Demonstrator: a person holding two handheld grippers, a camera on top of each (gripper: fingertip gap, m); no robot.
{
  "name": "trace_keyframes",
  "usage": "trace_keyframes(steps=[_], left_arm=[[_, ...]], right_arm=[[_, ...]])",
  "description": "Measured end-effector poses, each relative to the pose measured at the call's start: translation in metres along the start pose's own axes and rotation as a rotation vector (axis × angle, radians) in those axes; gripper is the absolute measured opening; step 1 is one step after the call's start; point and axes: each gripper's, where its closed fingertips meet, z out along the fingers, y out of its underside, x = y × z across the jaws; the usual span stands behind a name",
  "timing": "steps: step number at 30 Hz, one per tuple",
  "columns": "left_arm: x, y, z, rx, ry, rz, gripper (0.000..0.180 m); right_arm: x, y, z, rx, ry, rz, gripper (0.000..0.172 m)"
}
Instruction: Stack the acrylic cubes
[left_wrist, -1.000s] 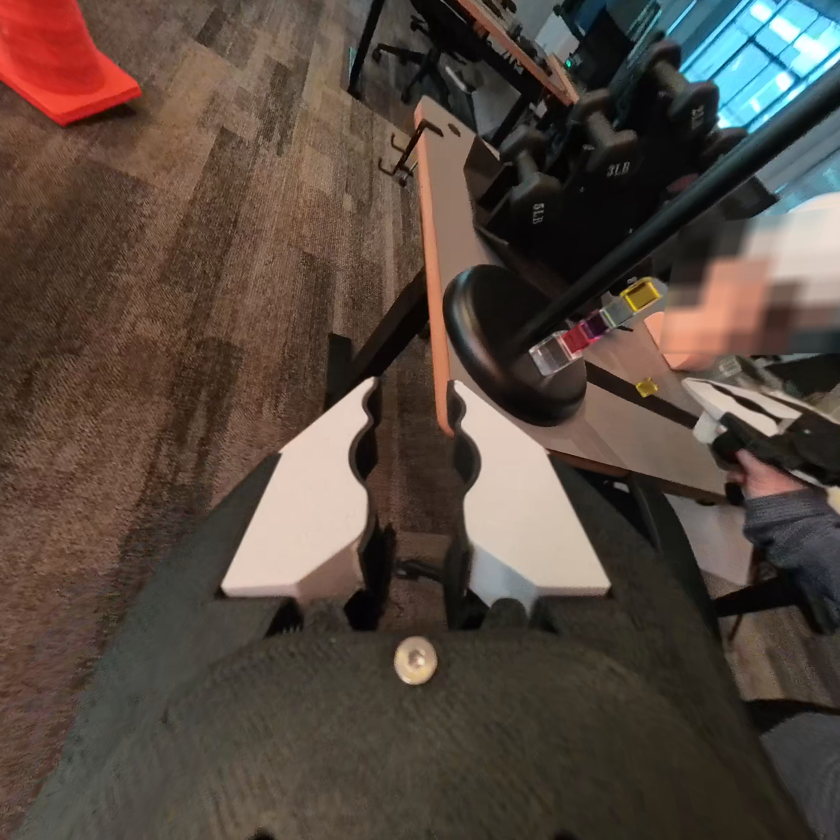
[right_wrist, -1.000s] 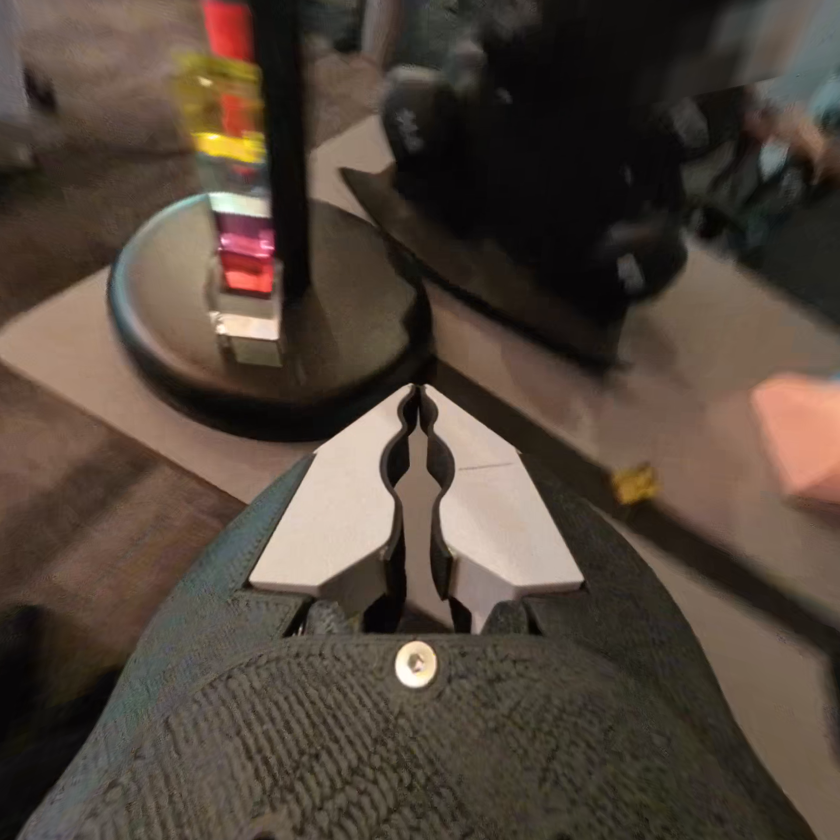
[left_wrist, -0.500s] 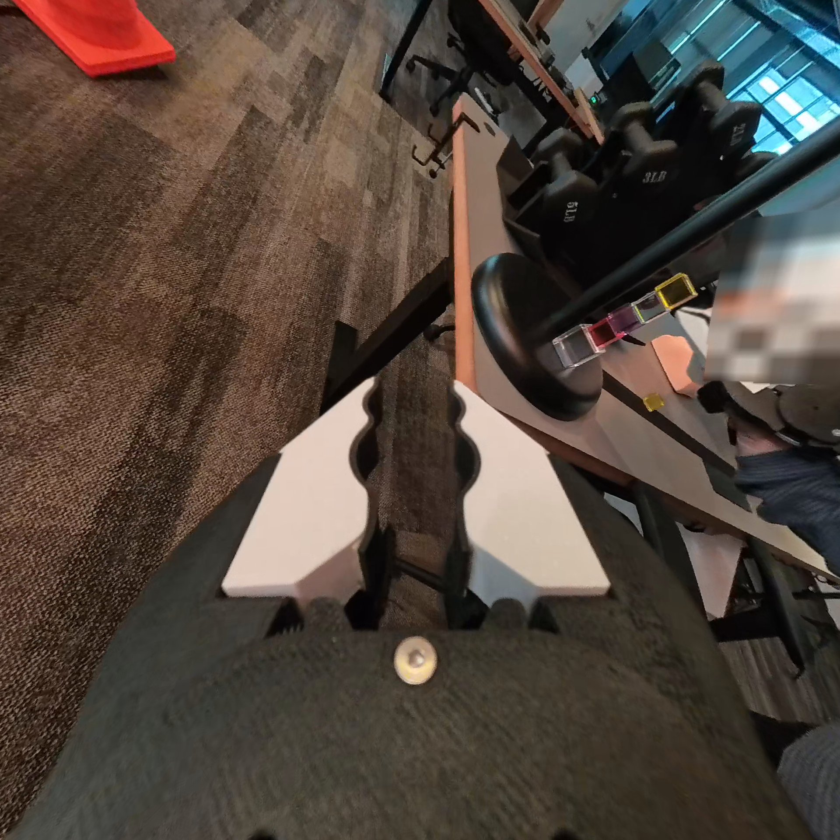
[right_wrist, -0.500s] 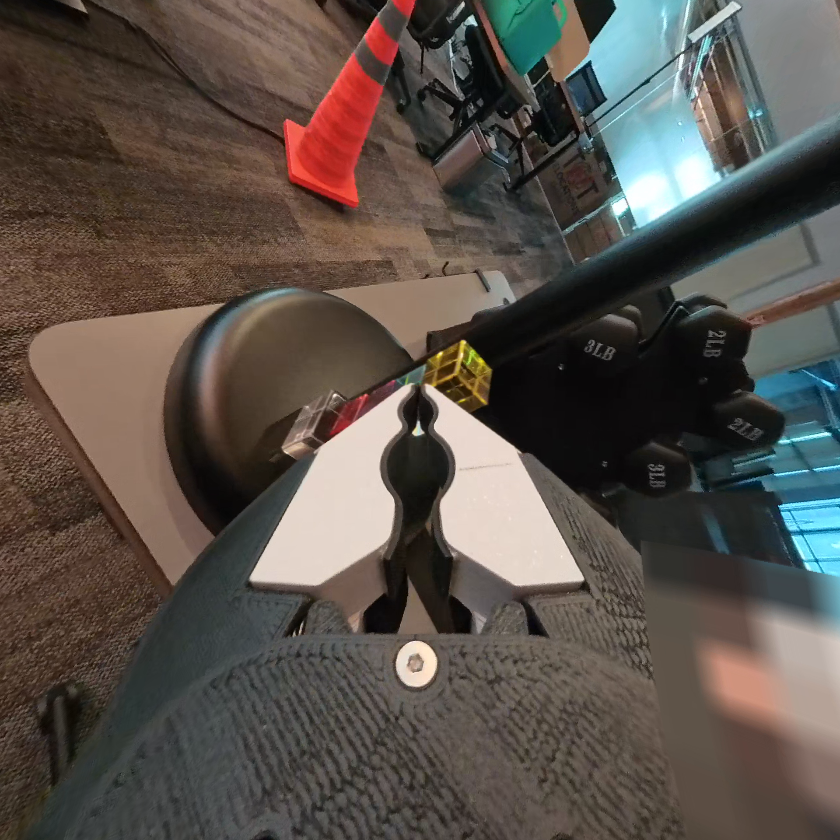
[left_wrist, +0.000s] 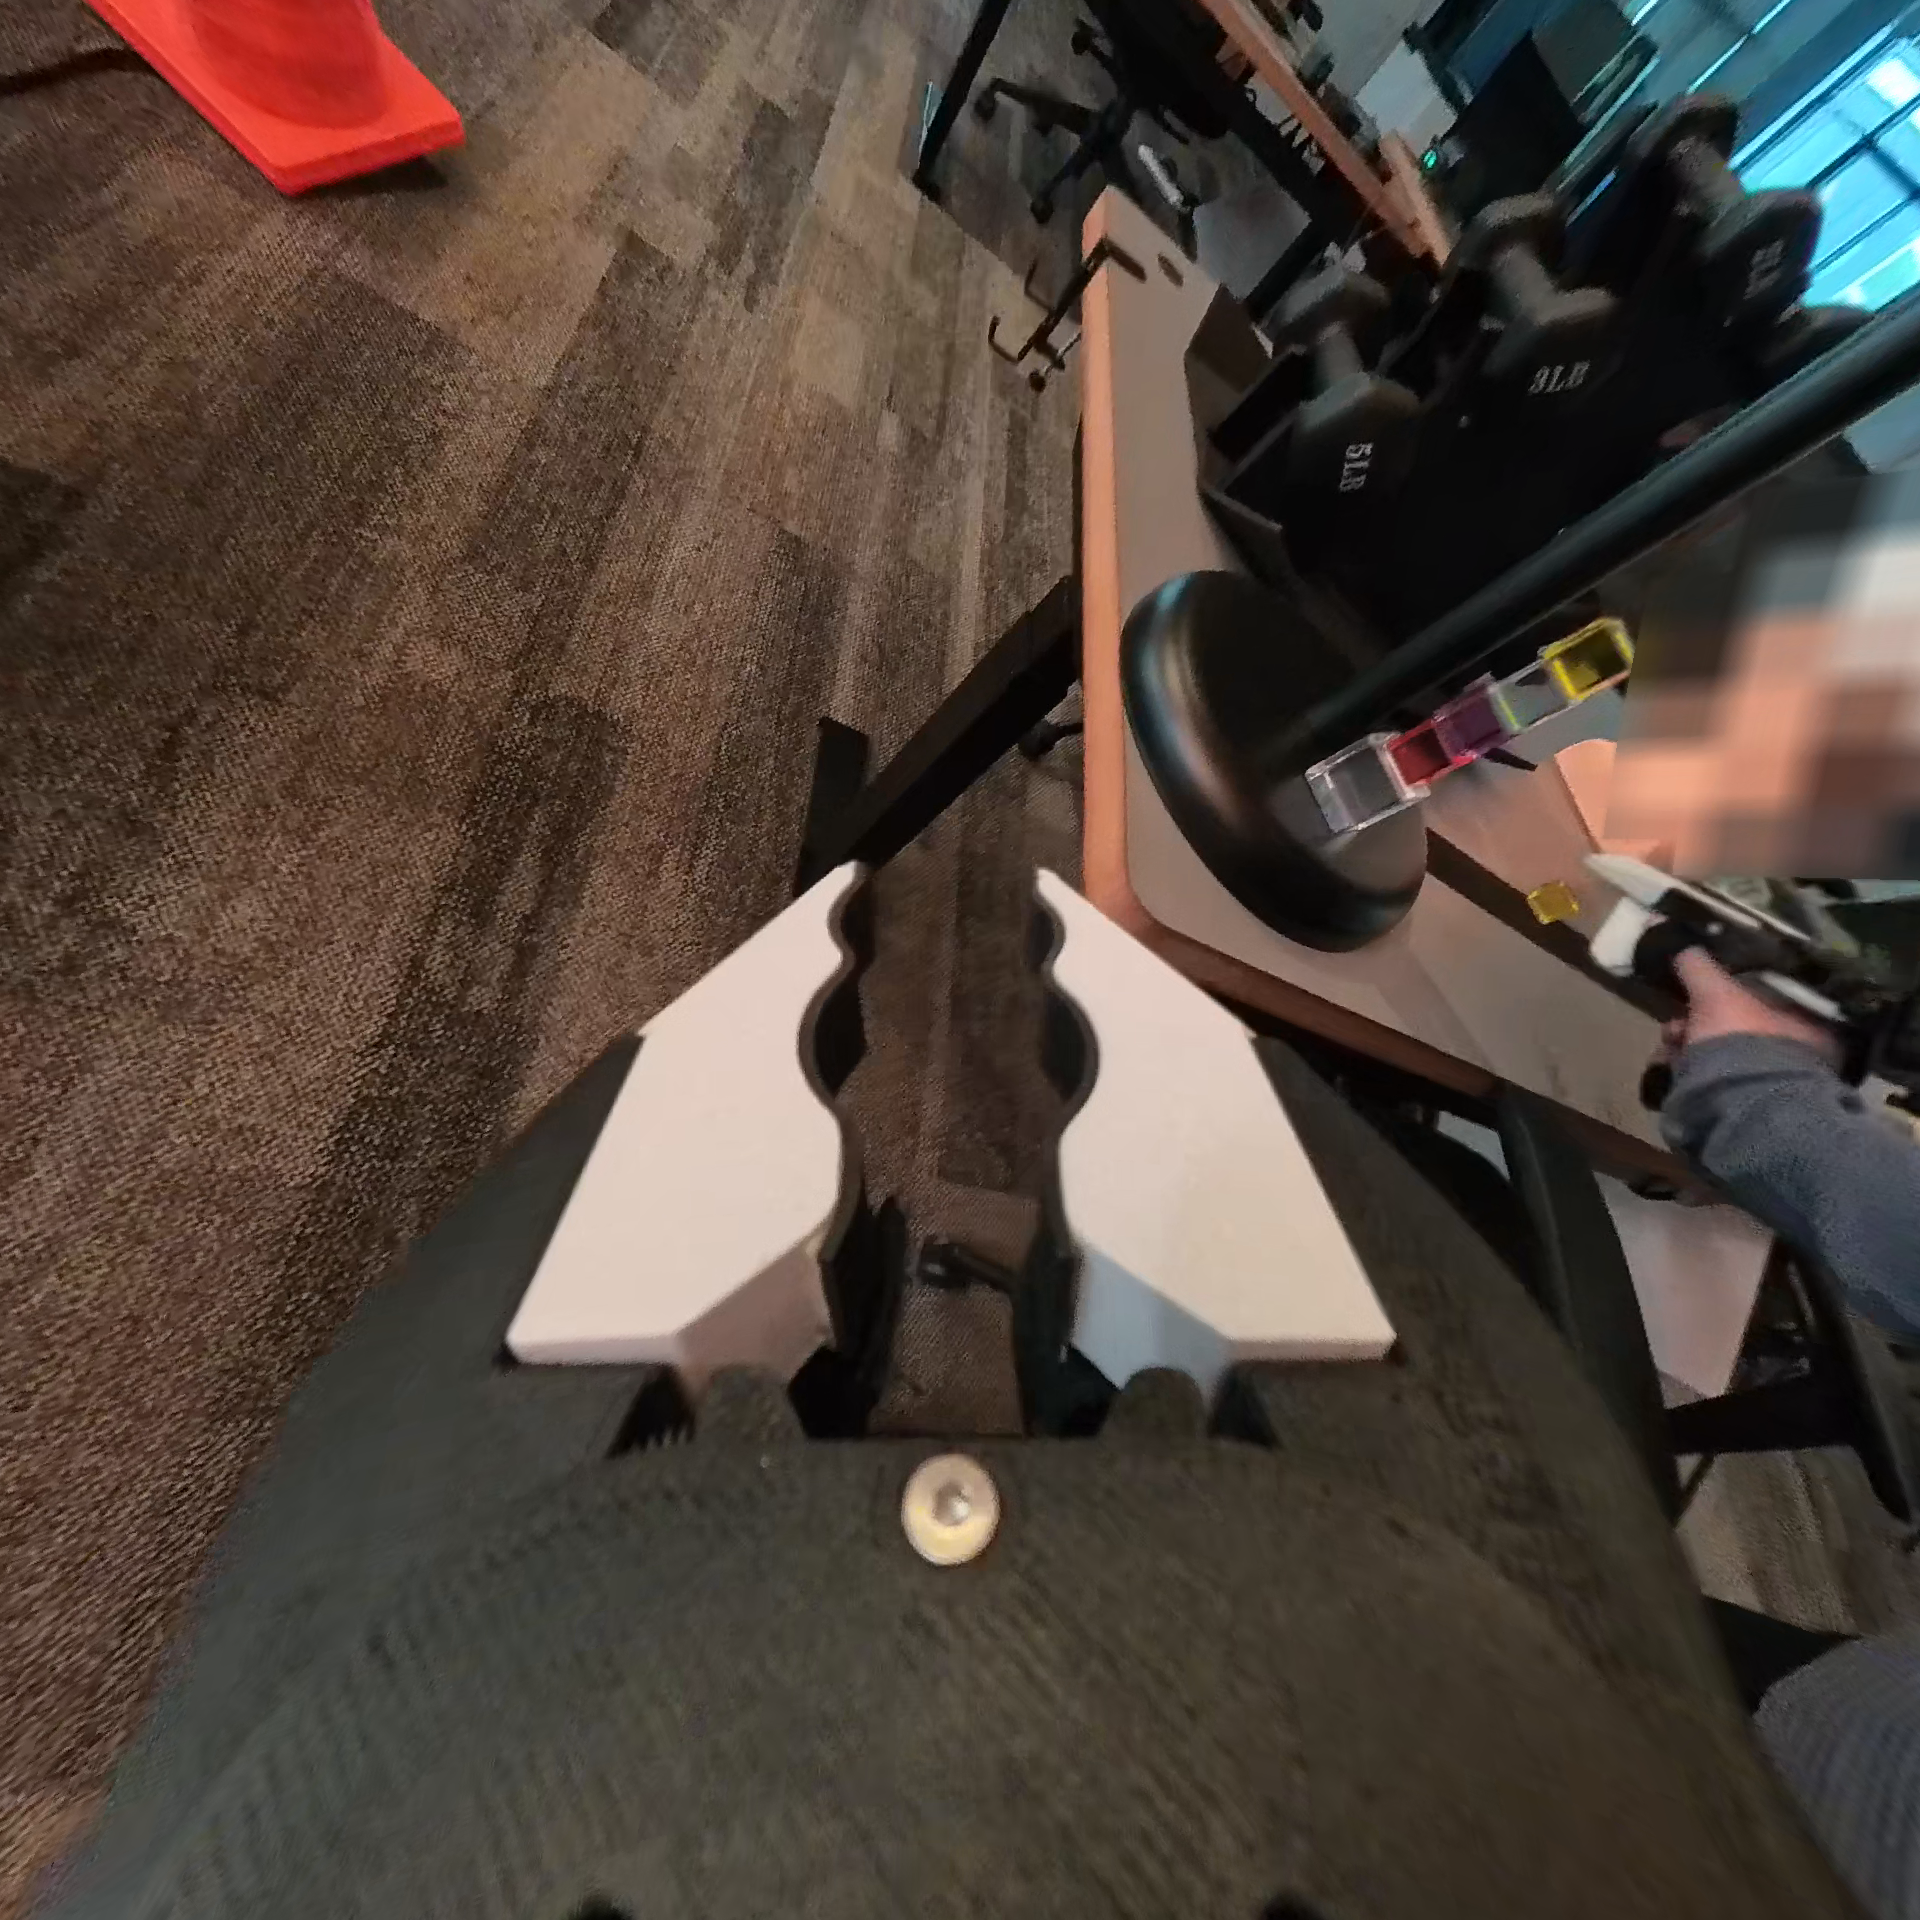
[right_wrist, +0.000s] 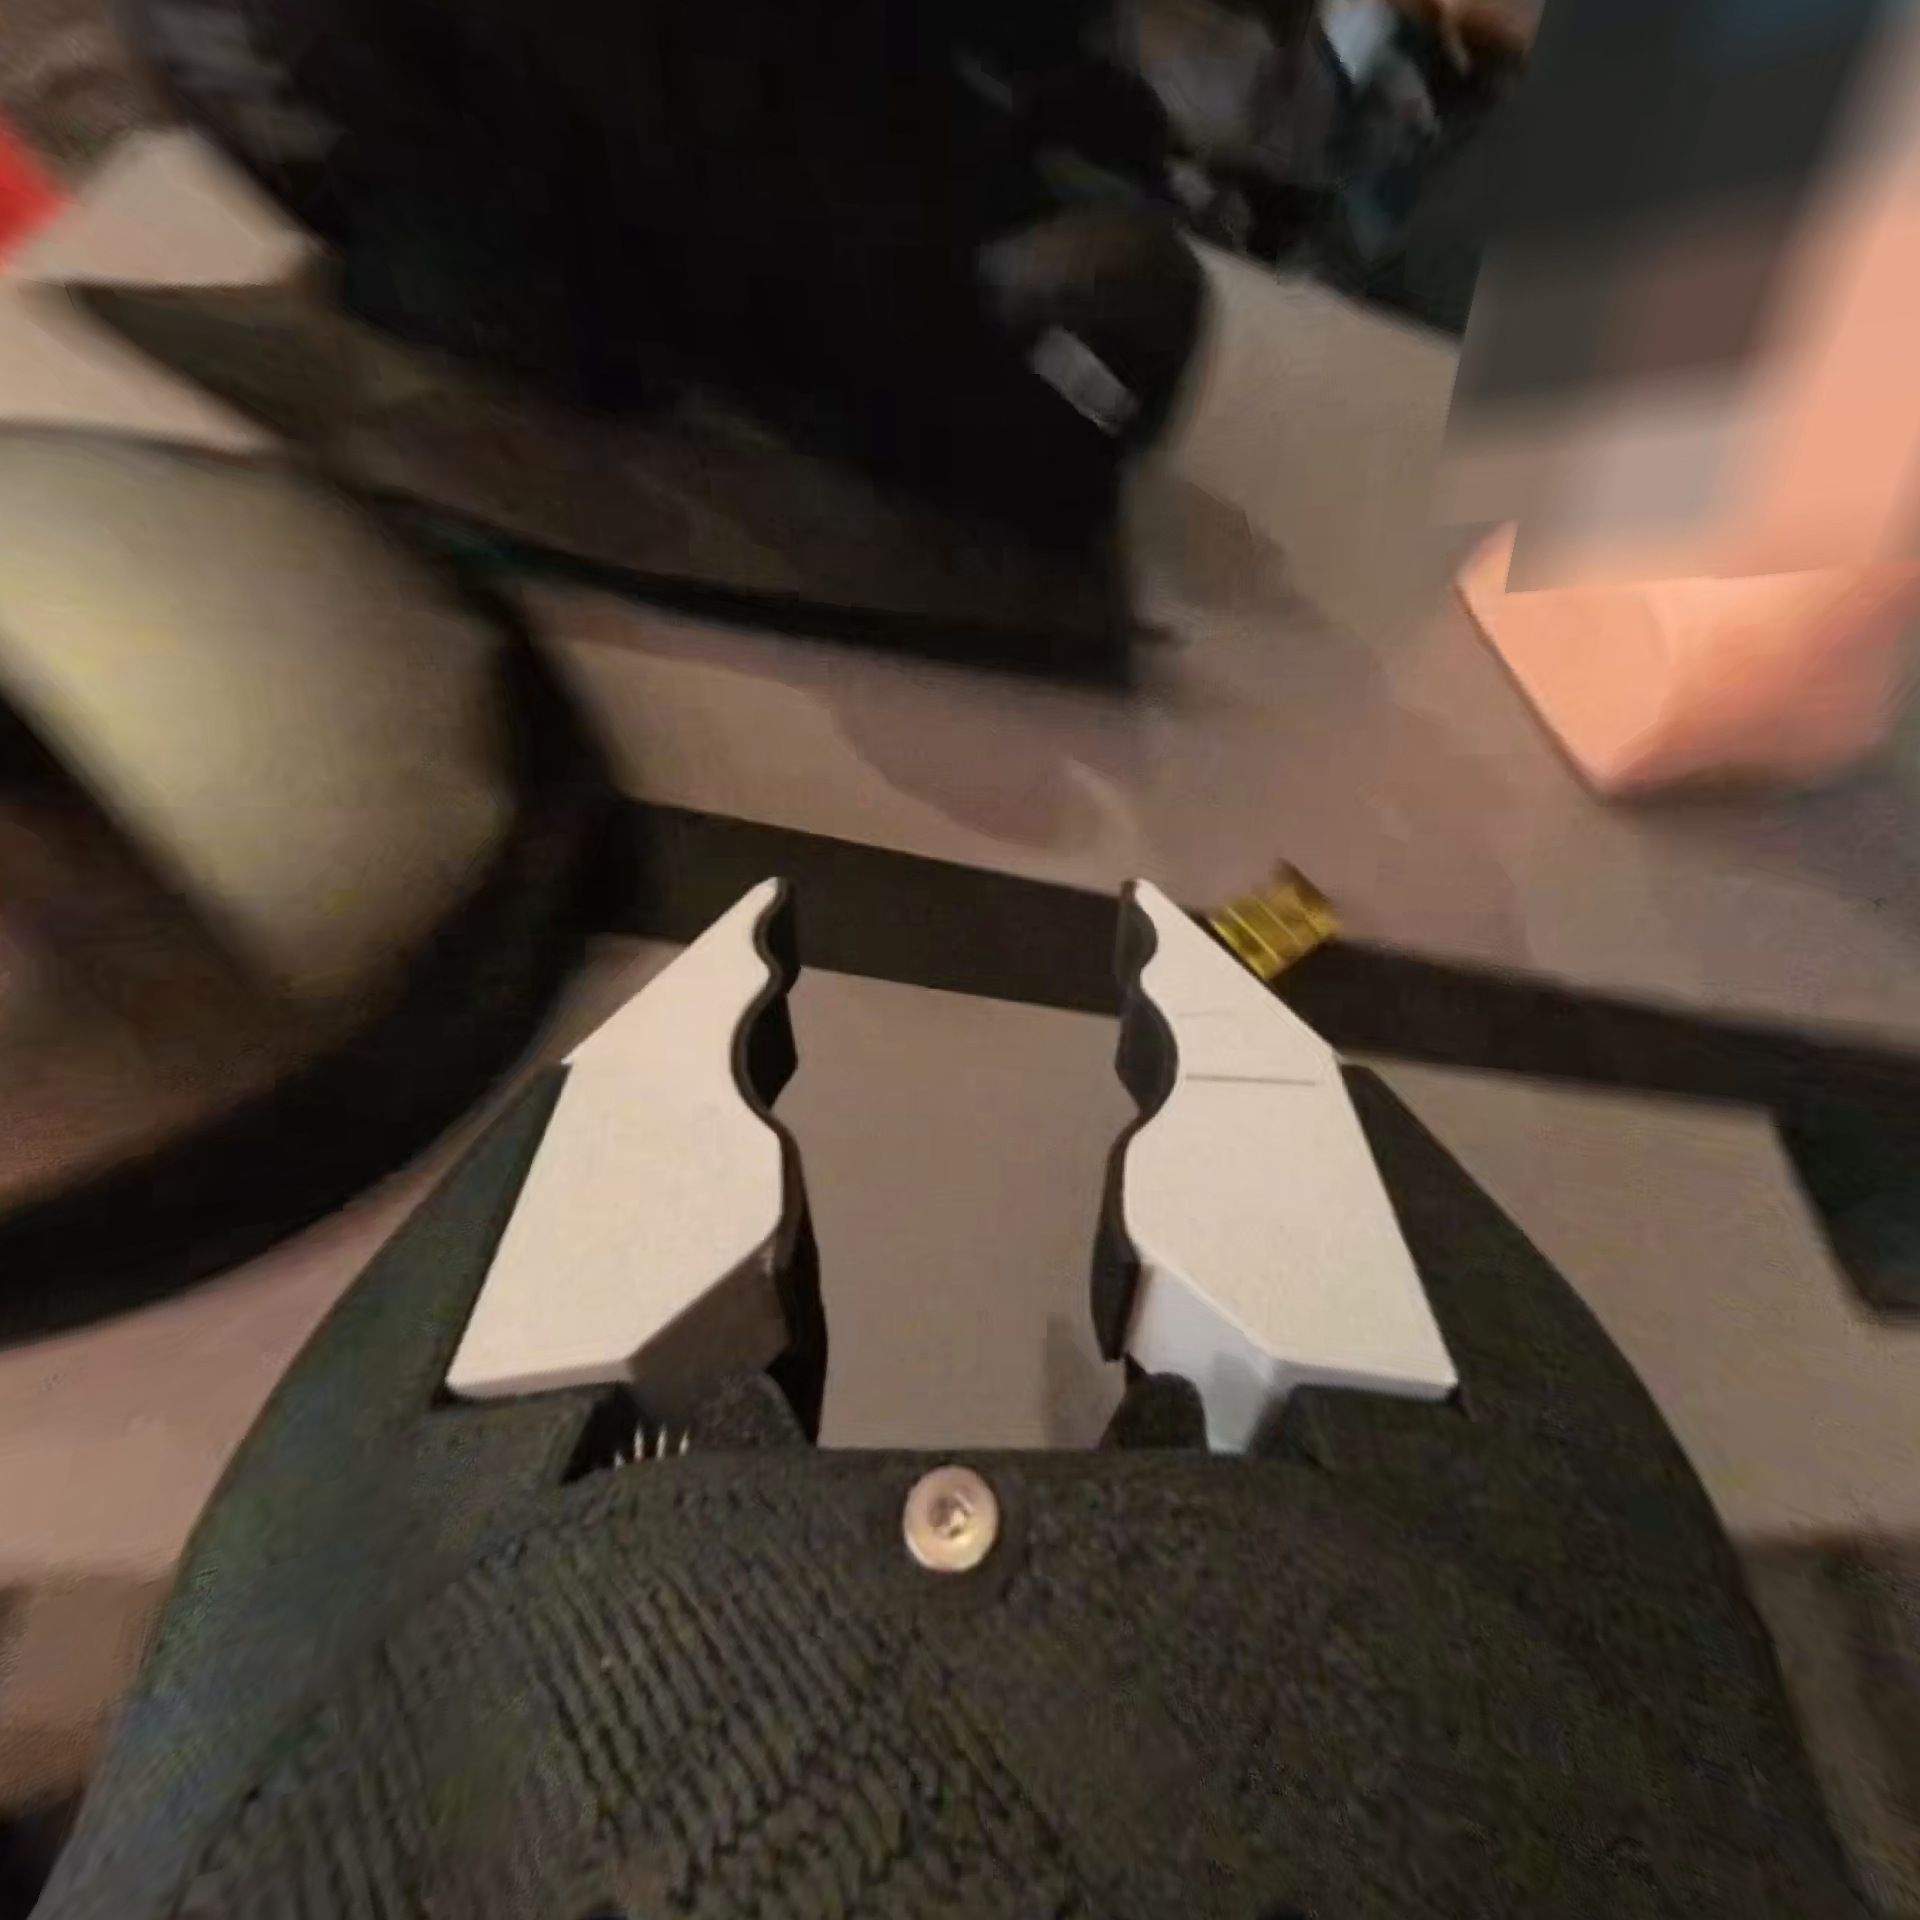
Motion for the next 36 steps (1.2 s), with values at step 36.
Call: trace_keyframes(steps=[36], left_arm=[[0.048,-0.011,0.013,-0.063,0.059,0.072,0.028]], right_arm=[[-0.147,-0.123,-0.088,0.058,-0.73,-0.005,0.028]])
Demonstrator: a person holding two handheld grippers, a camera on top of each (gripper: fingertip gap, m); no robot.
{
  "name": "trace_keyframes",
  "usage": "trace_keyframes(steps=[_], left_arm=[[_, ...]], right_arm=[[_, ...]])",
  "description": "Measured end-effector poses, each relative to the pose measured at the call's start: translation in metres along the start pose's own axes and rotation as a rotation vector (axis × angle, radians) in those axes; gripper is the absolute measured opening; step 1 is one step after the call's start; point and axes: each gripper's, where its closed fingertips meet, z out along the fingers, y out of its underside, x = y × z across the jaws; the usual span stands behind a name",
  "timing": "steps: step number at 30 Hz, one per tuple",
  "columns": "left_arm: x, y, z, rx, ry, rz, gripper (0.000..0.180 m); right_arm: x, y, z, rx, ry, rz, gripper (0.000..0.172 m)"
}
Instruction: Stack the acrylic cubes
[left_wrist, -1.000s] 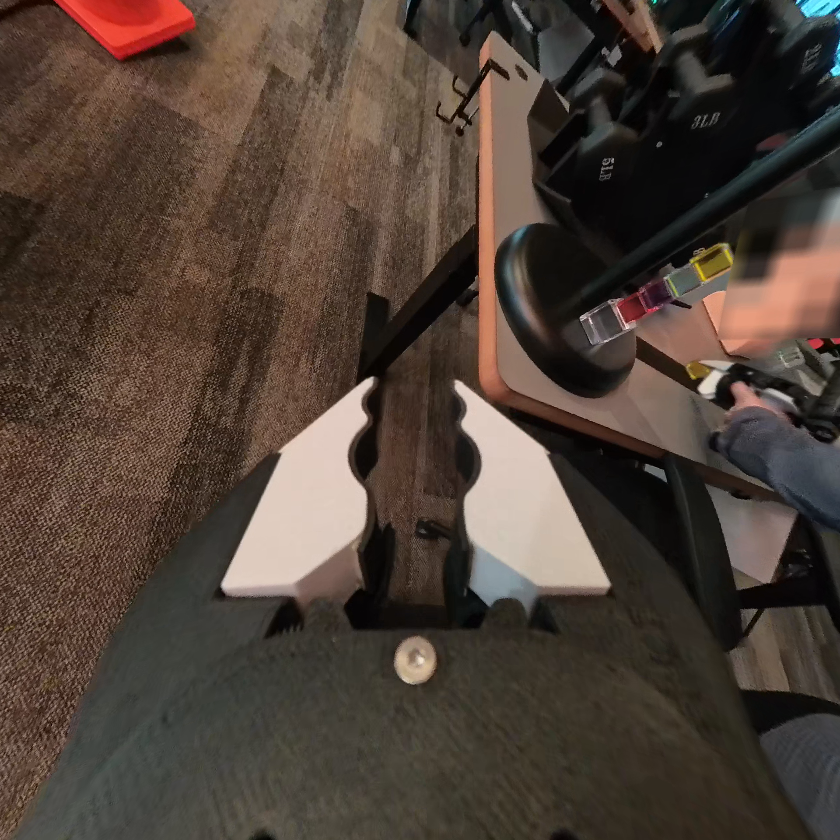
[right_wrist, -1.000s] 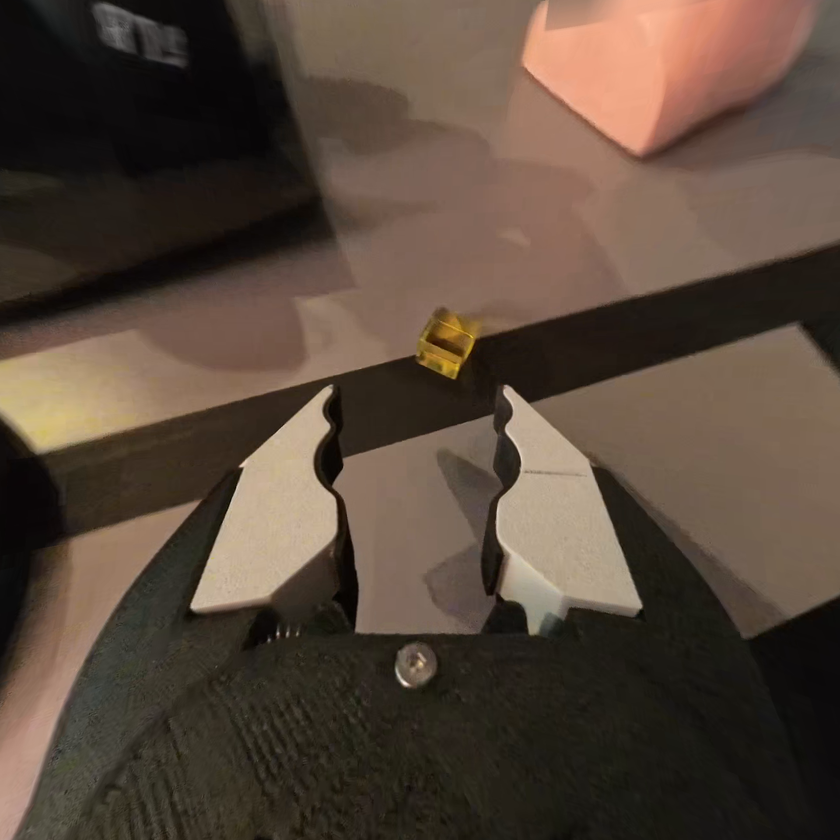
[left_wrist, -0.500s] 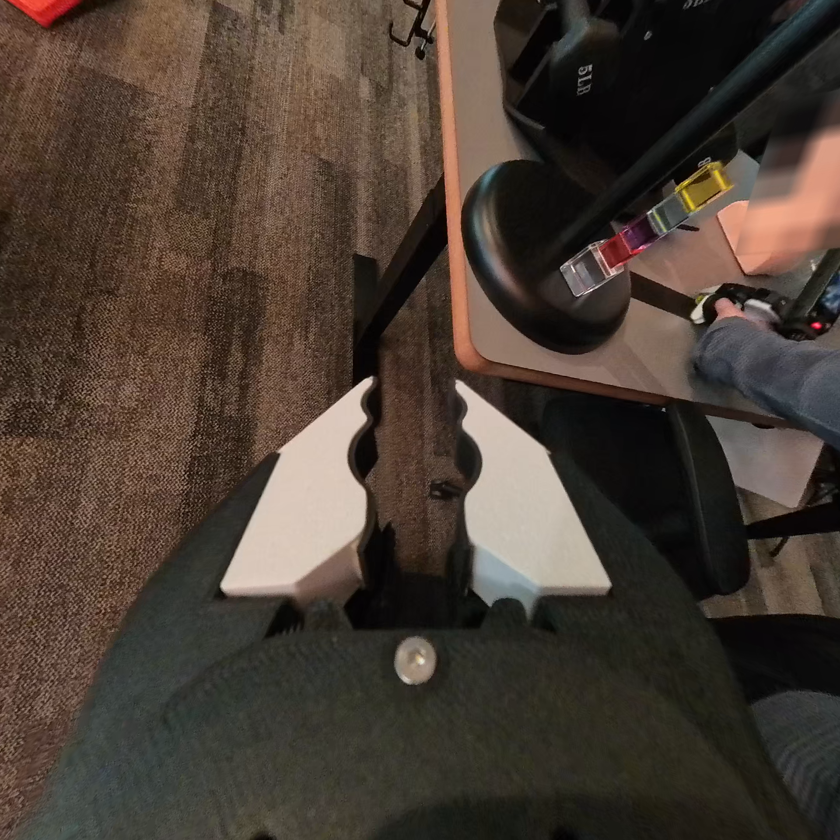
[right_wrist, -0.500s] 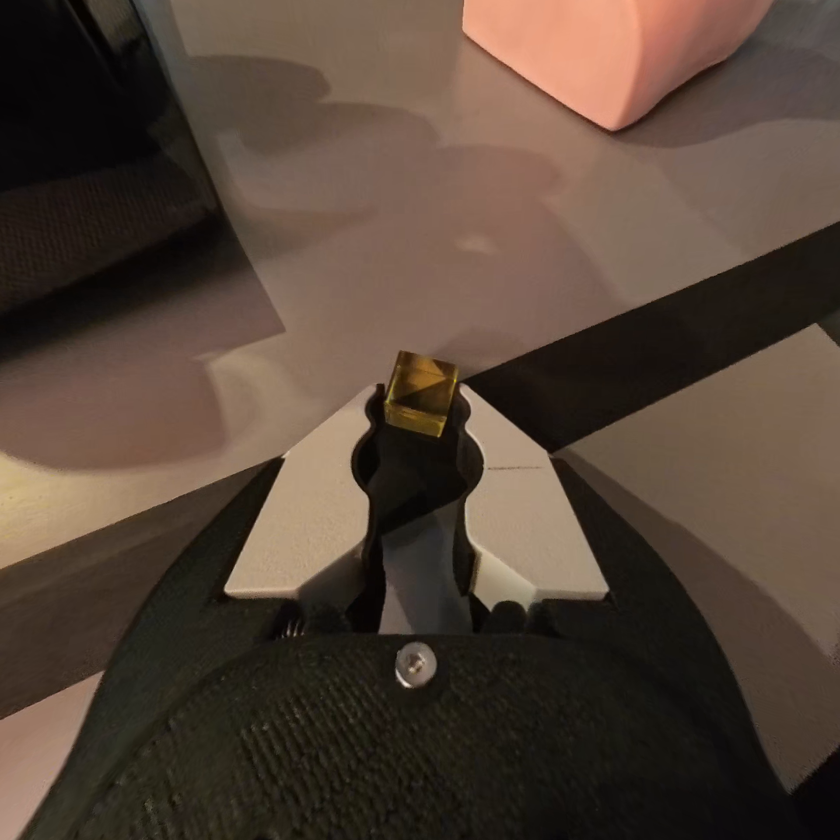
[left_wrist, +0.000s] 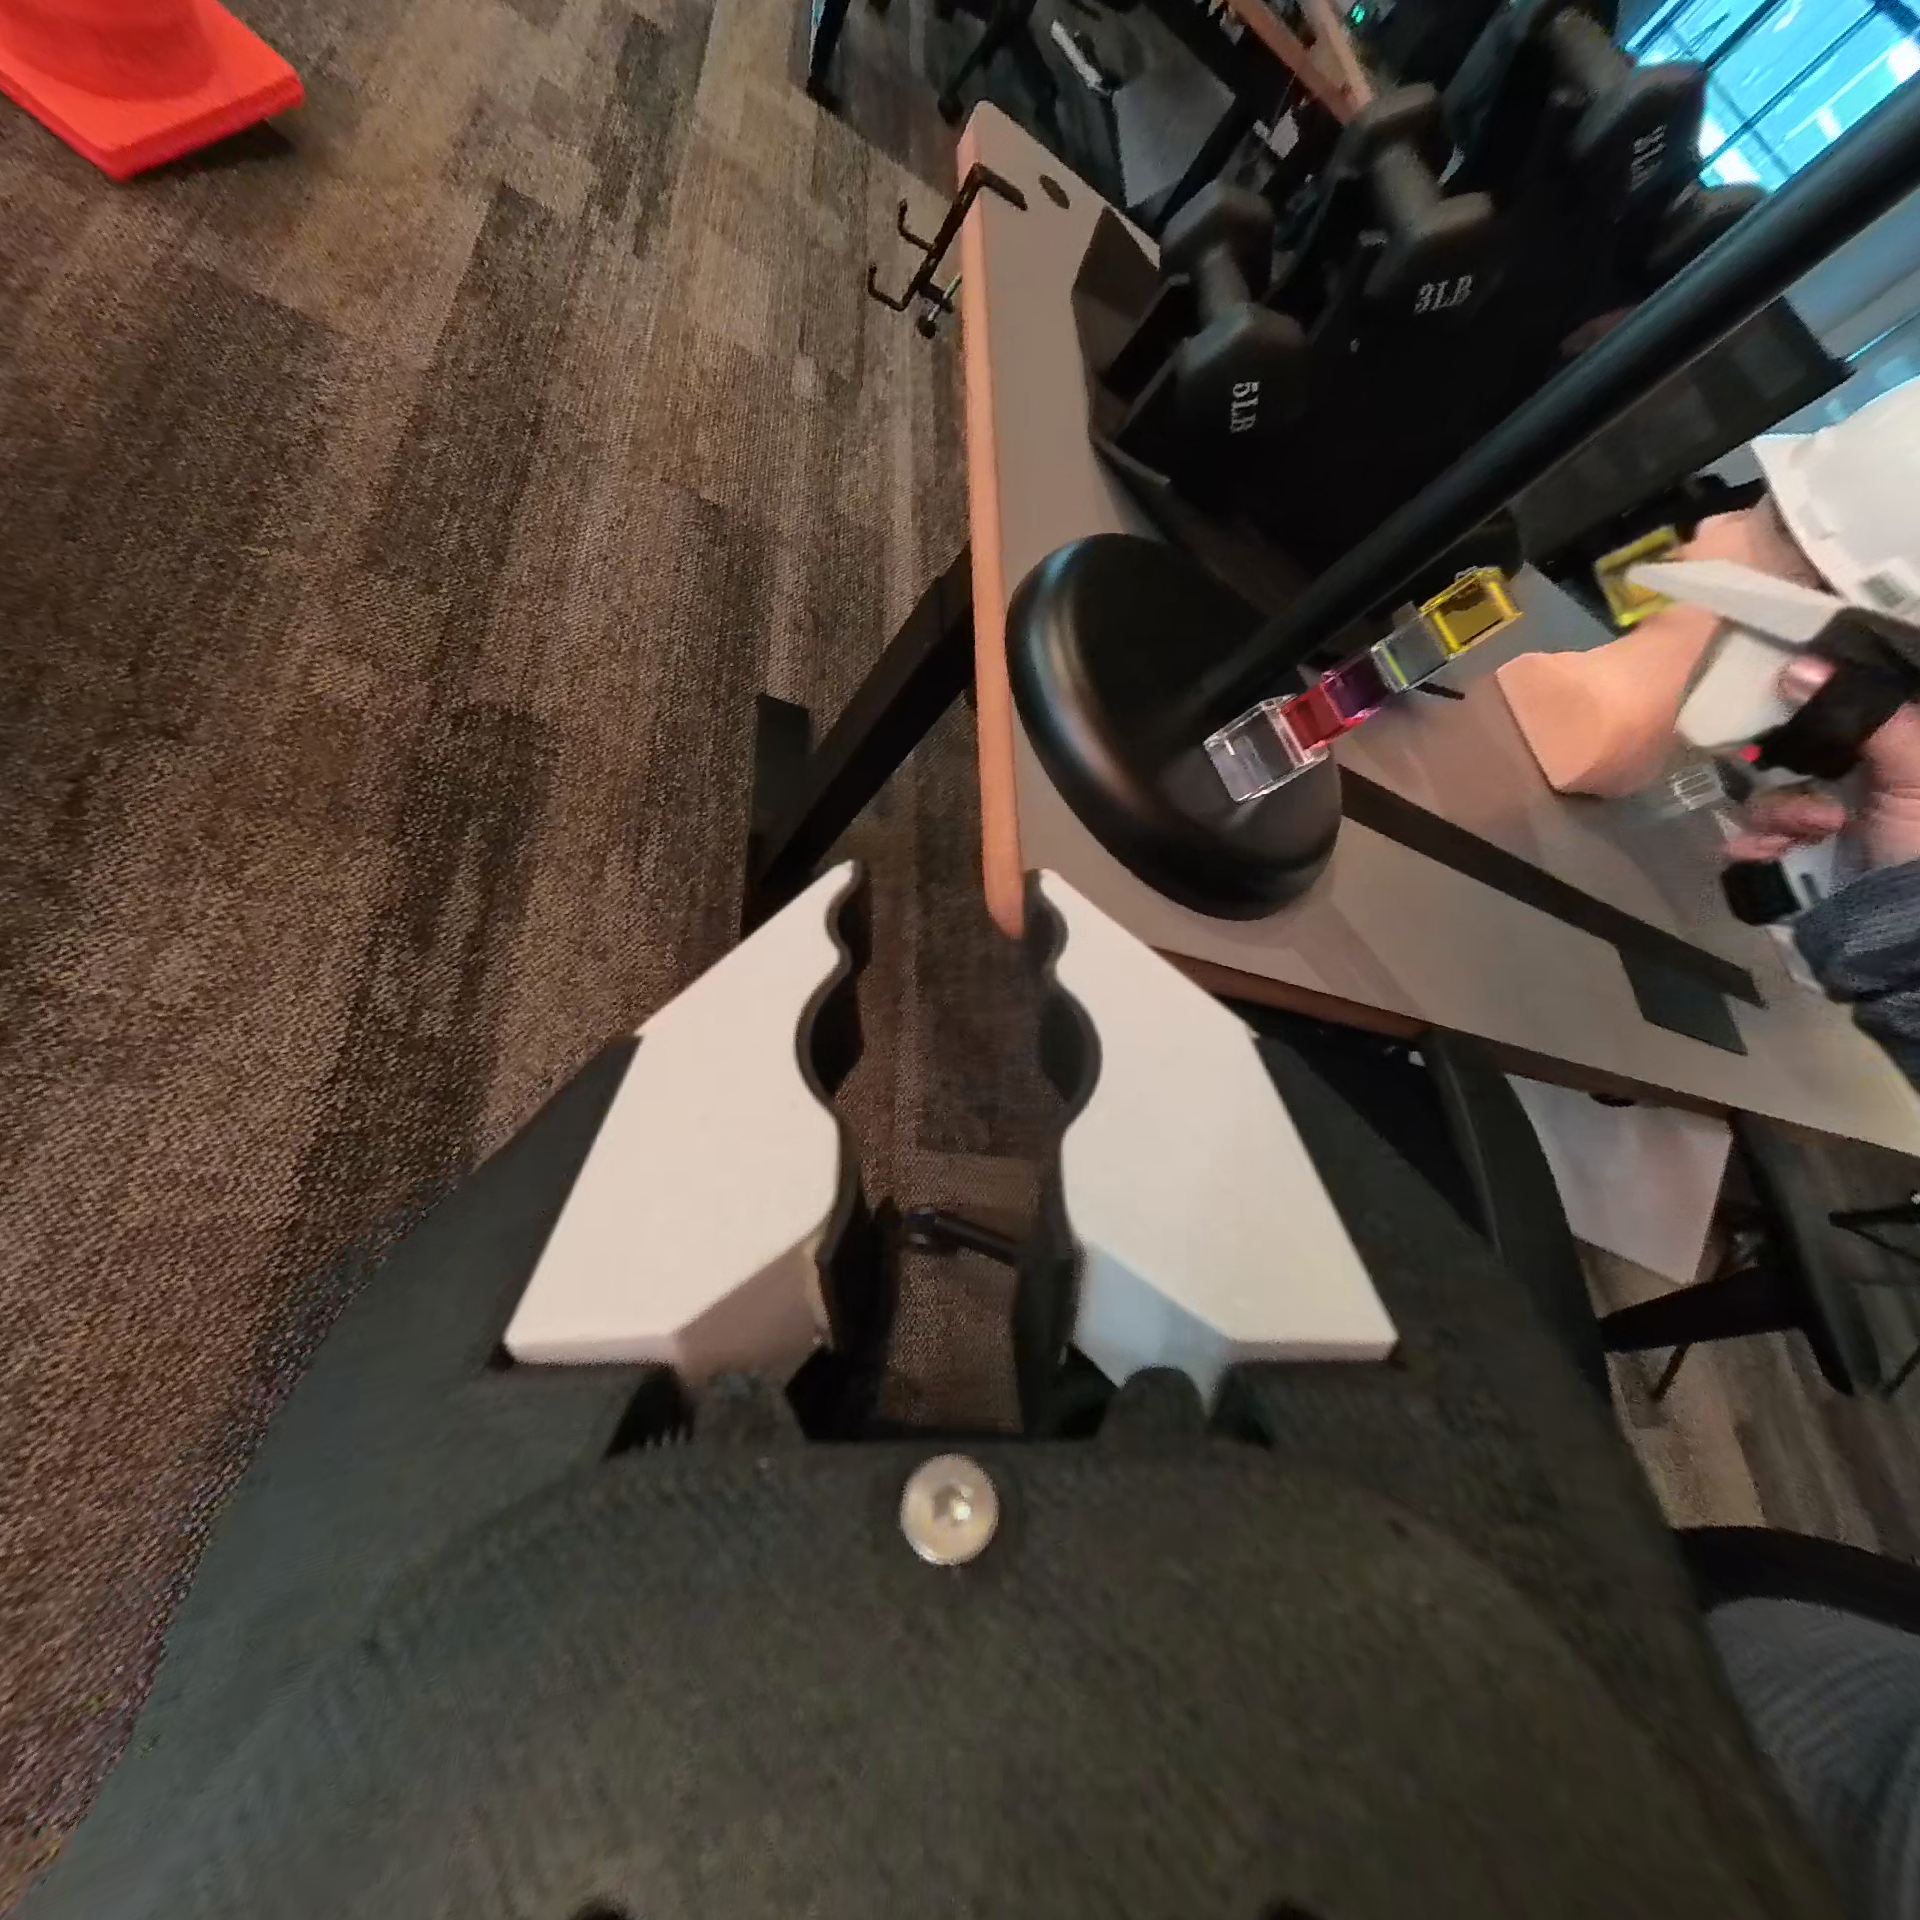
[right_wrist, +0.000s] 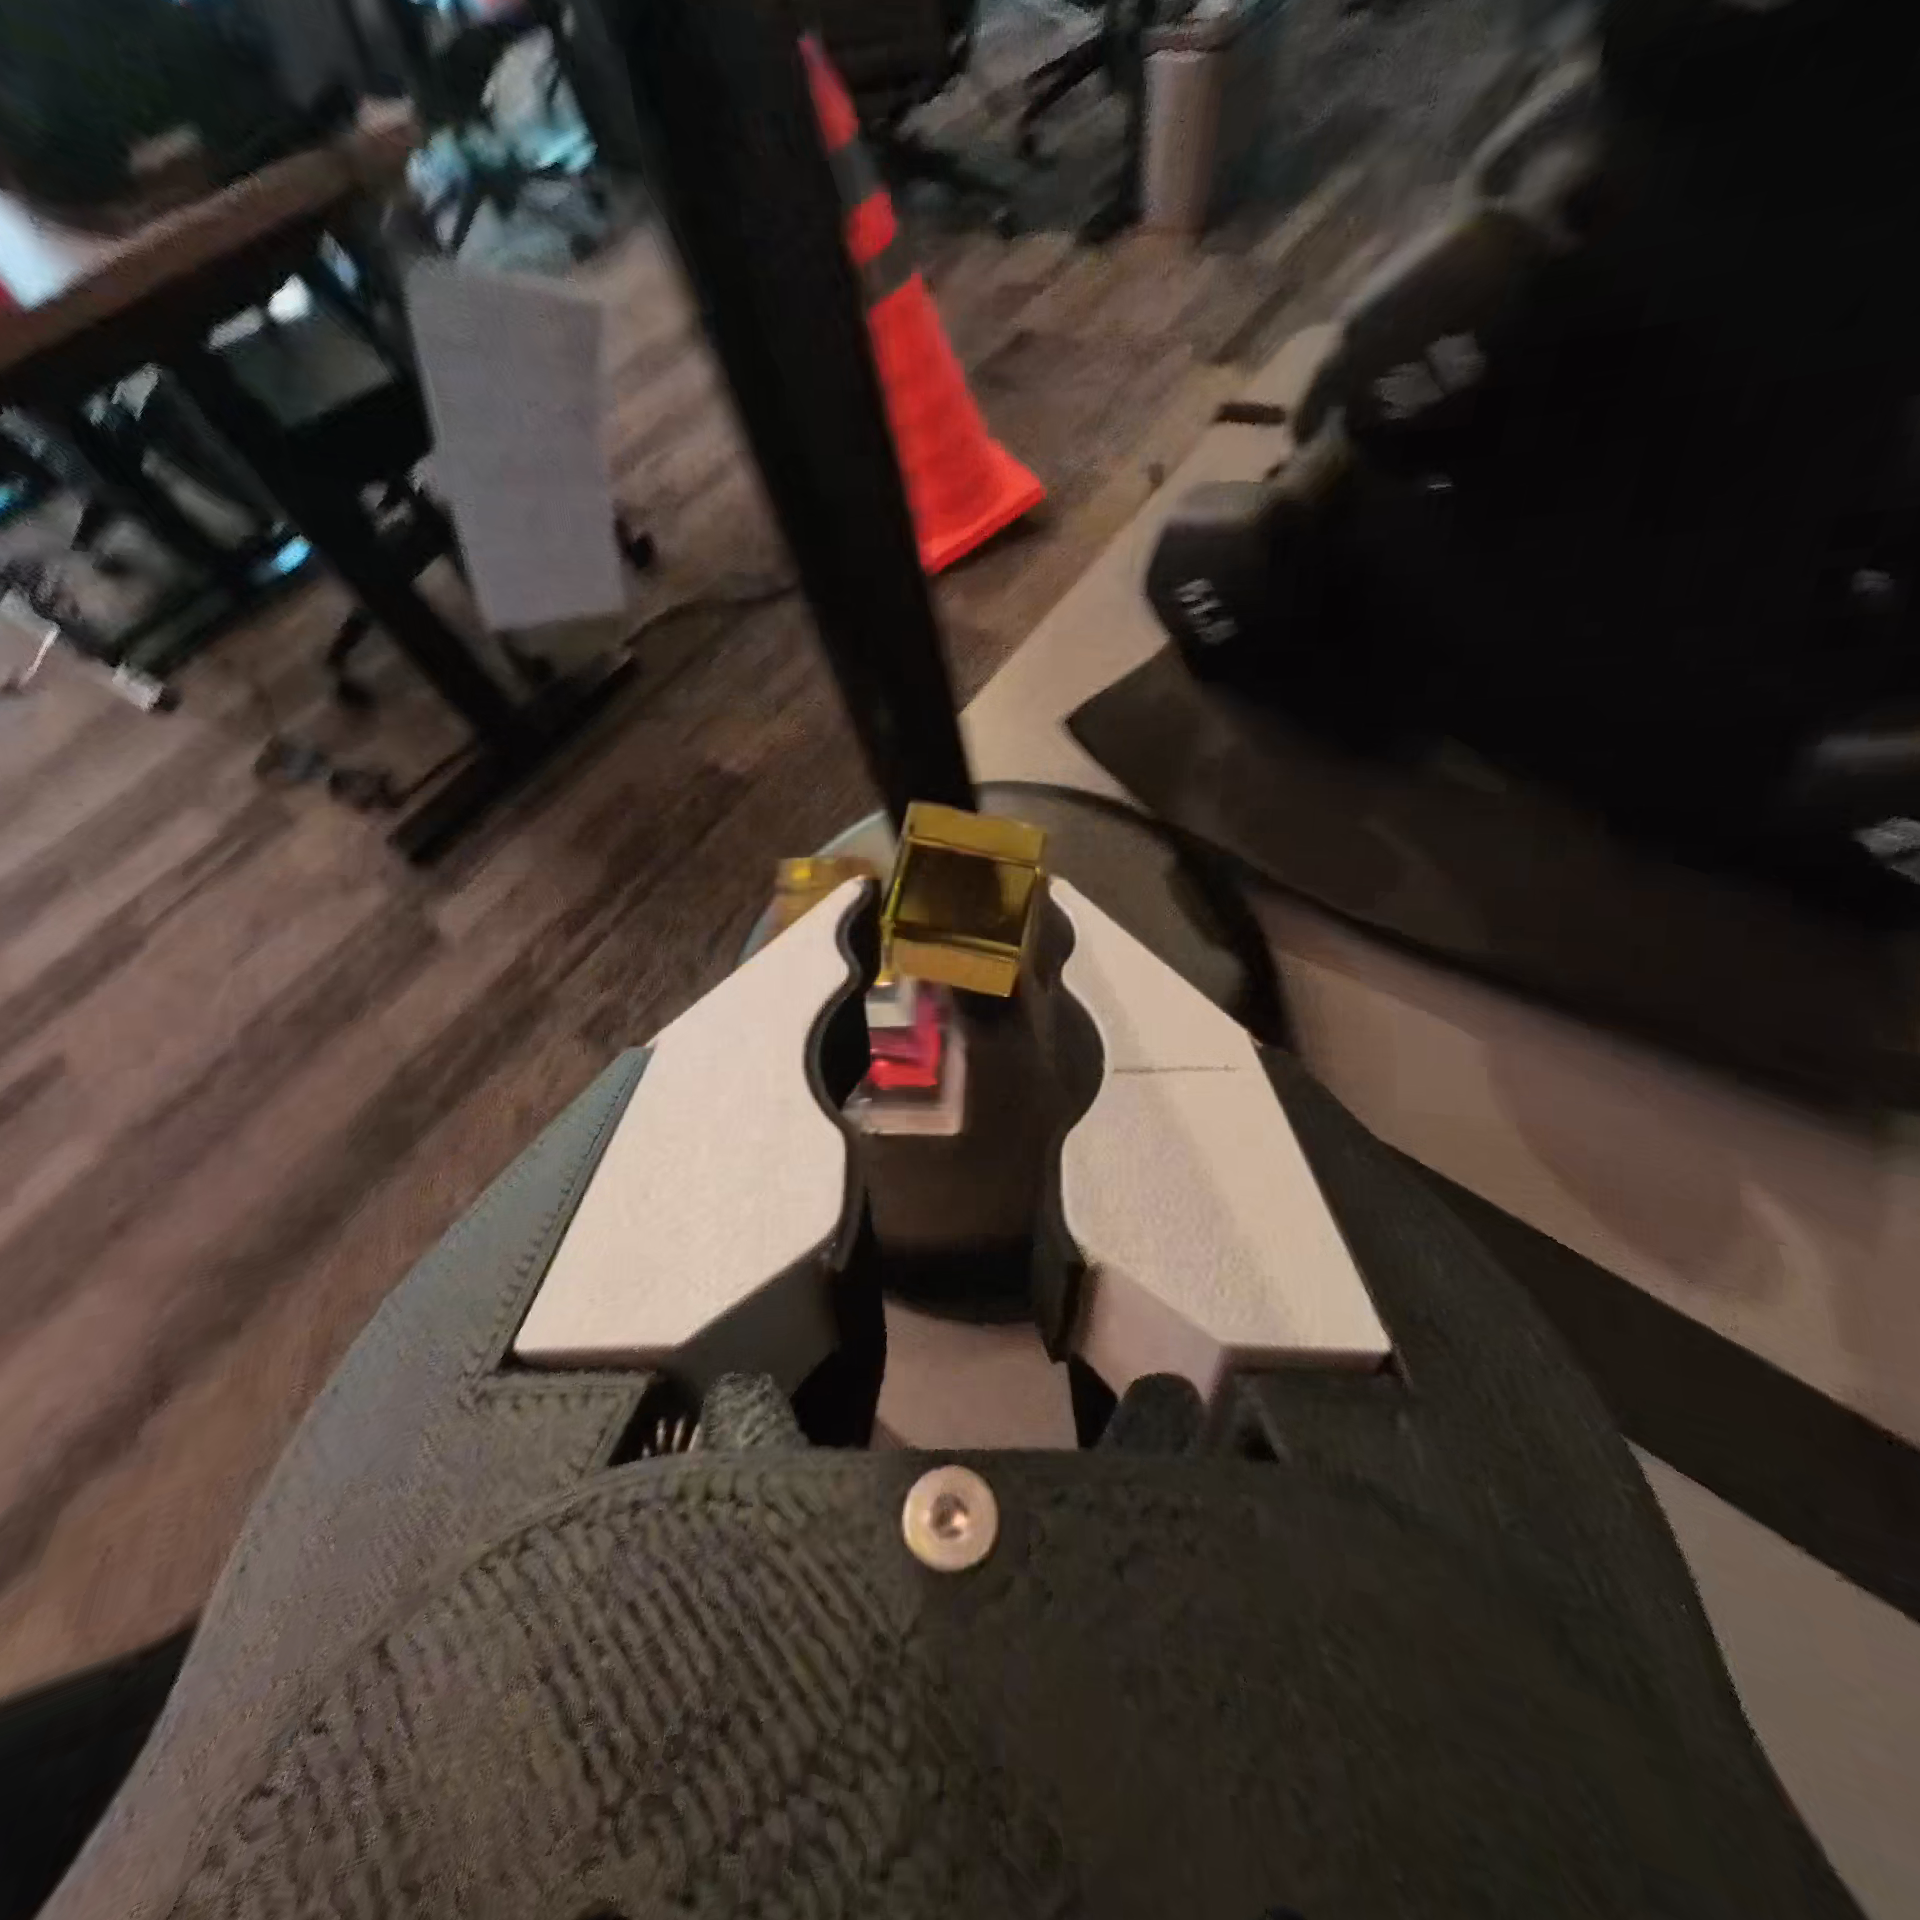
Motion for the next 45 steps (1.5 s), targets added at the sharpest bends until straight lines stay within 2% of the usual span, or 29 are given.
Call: trace_keyframes(steps=[4,10,28,29,33,36,37,38,40,42,45], left_arm=[[0.001,0.0,-0.004,0.012,-0.001,0.015,0.028],[-0.008,0.001,-0.014,0.036,-0.022,-0.015,0.028],[-0.016,0.009,-0.028,0.052,-0.06,-0.037,0.028],[-0.016,0.009,-0.029,0.053,-0.061,-0.037,0.028],[-0.017,0.008,-0.029,0.056,-0.06,-0.039,0.028],[-0.017,0.009,-0.029,0.057,-0.062,-0.041,0.028],[-0.017,0.008,-0.029,0.058,-0.061,-0.042,0.028],[-0.018,0.008,-0.029,0.058,-0.062,-0.042,0.028],[-0.019,0.009,-0.029,0.057,-0.063,-0.041,0.028],[-0.019,0.009,-0.027,0.052,-0.061,-0.042,0.027],[-0.016,0.008,-0.024,0.042,-0.054,-0.029,0.028]], right_arm=[[-0.027,-0.002,0.012,-0.084,-0.035,-0.083,0.028],[-0.034,0.004,0.024,-0.176,-0.024,-0.12,0.028],[-0.033,0.012,0.037,-0.196,0.047,-0.197,0.028],[-0.034,0.012,0.037,-0.192,0.048,-0.193,0.03],[-0.033,0.009,0.031,-0.157,0.062,-0.174,0.055],[-0.025,0.003,0.018,-0.069,0.129,-0.158,0.074],[-0.022,0.001,0.012,-0.012,0.16,-0.149,0.074],[-0.022,0.0,0.006,0.05,0.187,-0.129,0.066],[-0.033,0.007,0.002,0.151,0.196,-0.087,0.03],[-0.054,0.033,0.015,0.143,0.193,-0.11,0.0],[-0.093,0.068,0.049,0.091,0.124,-0.123,0.0]])
